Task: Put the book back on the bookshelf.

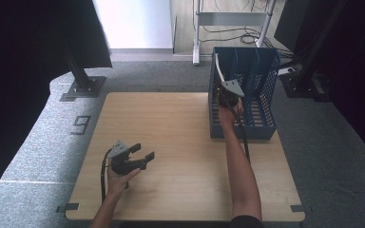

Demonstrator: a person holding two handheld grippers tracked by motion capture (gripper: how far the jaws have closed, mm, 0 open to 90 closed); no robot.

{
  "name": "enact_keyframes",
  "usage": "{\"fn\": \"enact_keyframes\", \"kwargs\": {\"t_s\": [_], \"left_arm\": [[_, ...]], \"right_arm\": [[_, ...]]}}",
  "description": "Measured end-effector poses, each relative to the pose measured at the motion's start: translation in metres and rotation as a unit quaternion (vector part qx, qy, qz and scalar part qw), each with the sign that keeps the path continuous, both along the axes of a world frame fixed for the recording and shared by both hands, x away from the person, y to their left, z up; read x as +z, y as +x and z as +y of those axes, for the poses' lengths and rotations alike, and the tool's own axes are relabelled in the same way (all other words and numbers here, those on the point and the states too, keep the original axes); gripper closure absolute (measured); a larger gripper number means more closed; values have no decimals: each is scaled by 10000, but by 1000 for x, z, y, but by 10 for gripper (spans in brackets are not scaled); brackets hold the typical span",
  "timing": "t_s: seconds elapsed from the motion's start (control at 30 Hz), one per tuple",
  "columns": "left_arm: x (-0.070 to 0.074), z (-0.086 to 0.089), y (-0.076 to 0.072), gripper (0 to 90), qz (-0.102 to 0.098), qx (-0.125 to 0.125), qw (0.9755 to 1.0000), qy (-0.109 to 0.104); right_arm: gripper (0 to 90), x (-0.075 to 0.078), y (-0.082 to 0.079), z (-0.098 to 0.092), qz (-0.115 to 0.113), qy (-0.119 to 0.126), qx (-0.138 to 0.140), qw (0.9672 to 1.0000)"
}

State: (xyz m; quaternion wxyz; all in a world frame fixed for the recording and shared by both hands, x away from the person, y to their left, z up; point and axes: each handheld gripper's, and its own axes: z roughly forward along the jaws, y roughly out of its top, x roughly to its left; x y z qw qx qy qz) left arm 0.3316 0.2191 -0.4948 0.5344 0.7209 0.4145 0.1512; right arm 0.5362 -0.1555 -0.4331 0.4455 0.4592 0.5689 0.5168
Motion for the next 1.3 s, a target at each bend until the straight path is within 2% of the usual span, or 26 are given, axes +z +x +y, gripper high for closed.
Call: {"fn": "enact_keyframes", "kwargs": {"t_s": [0.1, 0.2, 0.33, 0.4, 0.5, 0.63, 0.7, 0.87, 1.0, 1.17, 1.3], "left_arm": [[0, -1, -1, 226, -12, -14, 10000, 11], [1, -2, -2, 226, -28, -40, 10000, 26], [1, -2, -2, 226, -38, -45, 10000, 20], [1, -3, -2, 226, -24, -52, 10000, 24], [0, -4, -2, 225, -16, -76, 10000, 32], [0, -7, -2, 224, -5, -111, 9999, 44], [0, -8, -3, 224, -11, -115, 9999, 59], [0, -8, -3, 224, -9, -107, 9999, 49], [-1, -9, -3, 224, -10, -123, 9999, 65], [0, -8, -3, 224, -24, -111, 9999, 56], [0, -8, -3, 224, -36, -106, 9999, 62]], "right_arm": [[678, -1, -1, 2, 8, -3, 75, 10000], [619, 1, -4, 5, 76, -142, 154, 9998], [549, 1, -8, 4, 153, -152, 210, 9995], [551, 0, -13, 2, 54, -48, 234, 9997], [540, -2, -19, 1, 137, -115, 299, 9994], [549, -6, -26, -3, 101, -9, 361, 9993], [553, -7, -26, -3, 179, -87, 386, 9991], [611, -8, -24, -3, 176, -161, 434, 9988], [627, -11, -21, -3, 178, -129, 405, 9989], [595, -12, -21, -3, 212, -137, 392, 9989], [534, -11, -23, -3, 254, -246, 389, 9986]]}}
